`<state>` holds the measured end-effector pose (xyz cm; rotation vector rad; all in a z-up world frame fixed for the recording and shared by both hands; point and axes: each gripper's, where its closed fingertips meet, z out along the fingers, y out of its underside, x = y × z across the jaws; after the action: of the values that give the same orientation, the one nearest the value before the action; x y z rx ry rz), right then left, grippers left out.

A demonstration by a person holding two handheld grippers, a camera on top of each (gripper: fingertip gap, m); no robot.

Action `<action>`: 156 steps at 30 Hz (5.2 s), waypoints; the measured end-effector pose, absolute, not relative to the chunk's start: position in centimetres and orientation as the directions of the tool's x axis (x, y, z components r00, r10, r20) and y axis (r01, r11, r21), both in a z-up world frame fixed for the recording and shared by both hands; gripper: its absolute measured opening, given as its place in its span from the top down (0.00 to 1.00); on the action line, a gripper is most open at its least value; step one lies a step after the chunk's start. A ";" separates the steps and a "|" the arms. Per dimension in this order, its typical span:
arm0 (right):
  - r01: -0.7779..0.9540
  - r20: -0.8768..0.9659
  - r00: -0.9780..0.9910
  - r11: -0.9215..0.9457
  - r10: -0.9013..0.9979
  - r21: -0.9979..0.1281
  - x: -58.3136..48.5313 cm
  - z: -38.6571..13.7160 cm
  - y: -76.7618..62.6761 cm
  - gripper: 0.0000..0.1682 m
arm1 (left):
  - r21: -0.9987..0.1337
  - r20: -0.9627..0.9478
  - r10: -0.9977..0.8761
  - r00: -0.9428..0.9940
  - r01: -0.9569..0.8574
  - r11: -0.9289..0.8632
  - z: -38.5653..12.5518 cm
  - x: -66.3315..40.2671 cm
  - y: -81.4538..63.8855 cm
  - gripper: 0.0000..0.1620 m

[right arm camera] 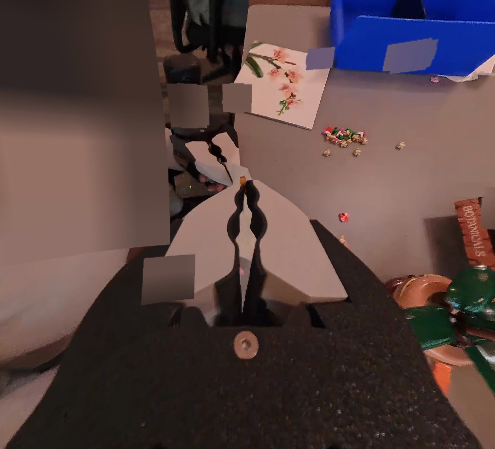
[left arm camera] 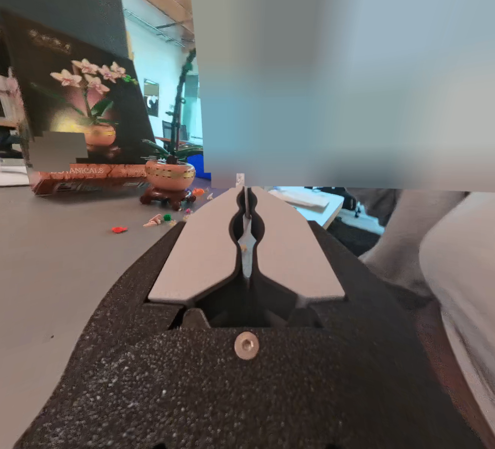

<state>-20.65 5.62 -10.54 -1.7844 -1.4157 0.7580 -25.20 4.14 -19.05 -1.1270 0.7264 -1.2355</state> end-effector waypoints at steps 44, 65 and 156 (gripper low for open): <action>0.539 0.106 0.693 -0.415 0.713 -0.733 -8.7 -27.1 9.0 0.83 | -0.910 0.414 -0.548 0.726 0.352 -0.221 -22.2 -29.3 11.4 0.62; 0.481 0.113 0.725 -0.382 0.680 -0.789 -8.3 -24.8 9.9 0.78 | -0.985 0.082 -0.560 0.825 -0.018 -0.171 -22.8 -29.7 11.6 0.42; 0.862 0.218 0.315 -0.183 0.924 -0.472 -18.6 -38.7 -4.0 0.95 | -0.907 0.065 -0.404 0.912 0.223 0.357 -14.0 -38.0 10.5 0.76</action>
<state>-18.63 -3.97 -38.72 -2.0740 -1.5741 0.1569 -37.95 10.49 -14.05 -1.1367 0.1807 -0.4075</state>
